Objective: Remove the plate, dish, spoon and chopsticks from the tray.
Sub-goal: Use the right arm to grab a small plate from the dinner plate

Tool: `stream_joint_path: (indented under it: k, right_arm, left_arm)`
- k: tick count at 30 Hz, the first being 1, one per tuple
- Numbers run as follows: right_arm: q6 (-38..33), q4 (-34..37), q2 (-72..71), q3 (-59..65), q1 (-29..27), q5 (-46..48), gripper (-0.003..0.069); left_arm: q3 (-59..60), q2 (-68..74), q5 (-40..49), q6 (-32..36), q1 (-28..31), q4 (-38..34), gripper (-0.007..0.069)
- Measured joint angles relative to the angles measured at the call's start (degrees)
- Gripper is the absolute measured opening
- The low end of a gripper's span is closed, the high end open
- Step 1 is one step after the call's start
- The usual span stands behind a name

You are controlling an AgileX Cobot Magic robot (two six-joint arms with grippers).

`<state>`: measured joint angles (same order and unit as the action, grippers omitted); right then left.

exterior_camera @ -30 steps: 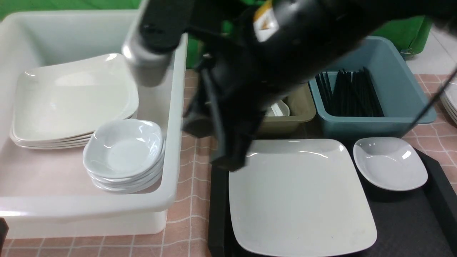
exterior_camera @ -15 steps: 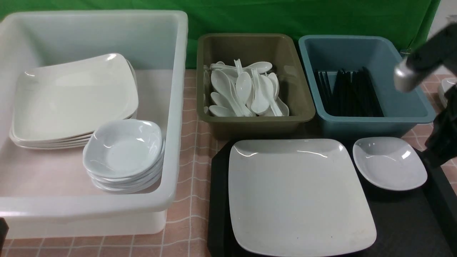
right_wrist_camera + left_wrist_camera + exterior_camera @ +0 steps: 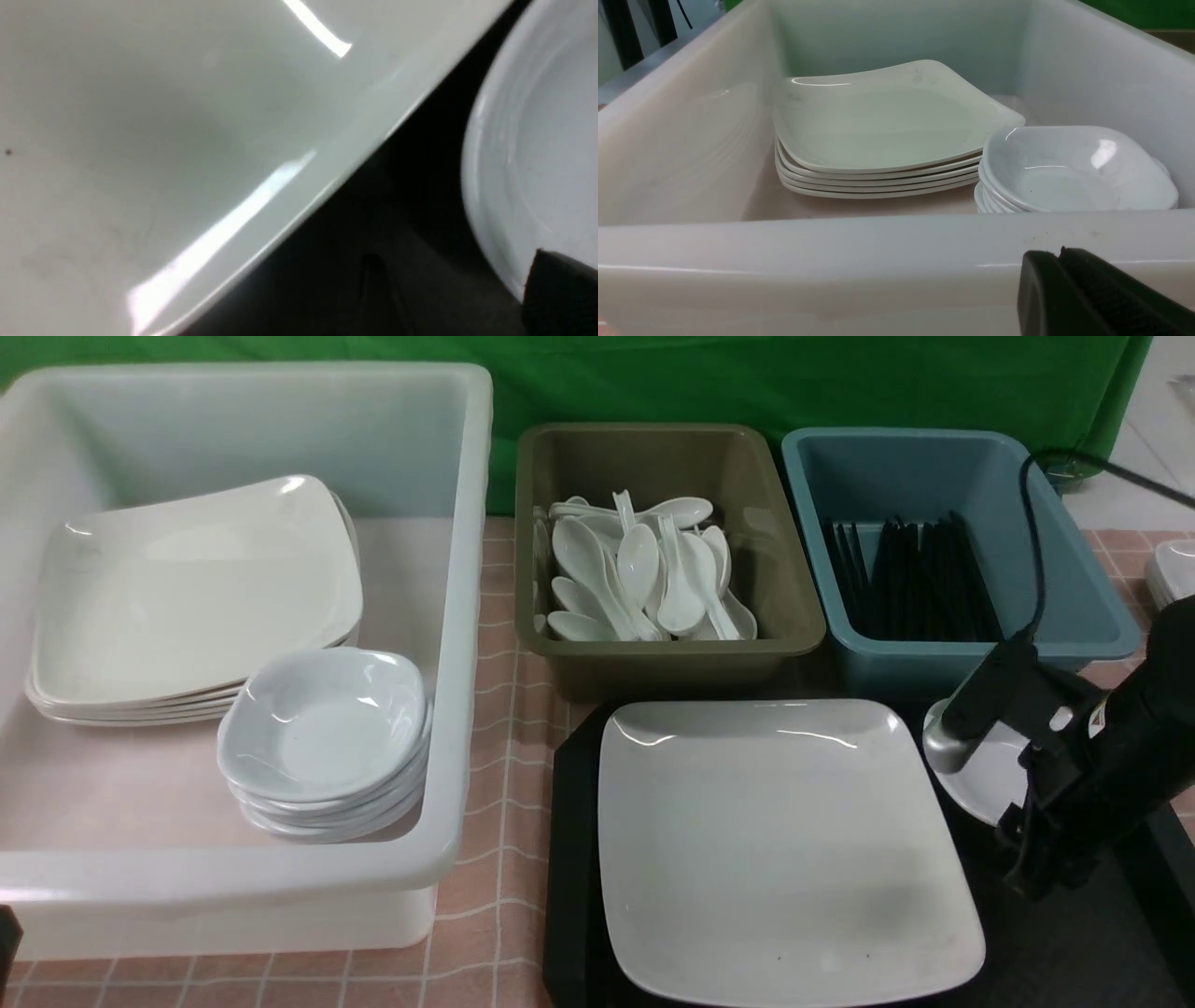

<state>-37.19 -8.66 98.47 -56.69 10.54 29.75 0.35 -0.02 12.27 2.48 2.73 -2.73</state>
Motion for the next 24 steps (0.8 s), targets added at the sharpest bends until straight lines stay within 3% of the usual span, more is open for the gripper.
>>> stream_joint_path:
  k: [12, 16, 17, 24]
  right_arm:
    - [-2.2, -7.1, 5.6, 0.0, 0.0, -7.6, 0.0395]
    - [-2.4, -7.5, 5.9, 0.0, 0.0, -8.7, 0.0300]
    - [-2.4, -8.1, 5.9, -0.2, 0.0, -9.9, 0.0216]
    - [0.0, -8.7, 3.3, -0.5, 0.6, -6.6, 0.0165]
  left_arm:
    - [0.0, 0.0, 0.0, 0.0, 0.0, 0.0, 0.0019]
    - [0.0, 0.0, 0.0, 0.0, 0.0, 0.0, 0.0019]
    - [0.0, 0.0, 0.0, 0.0, 0.0, 0.0, 0.0019]
    - [0.0, 0.0, 0.0, 0.0, 0.0, 0.0, 0.0019]
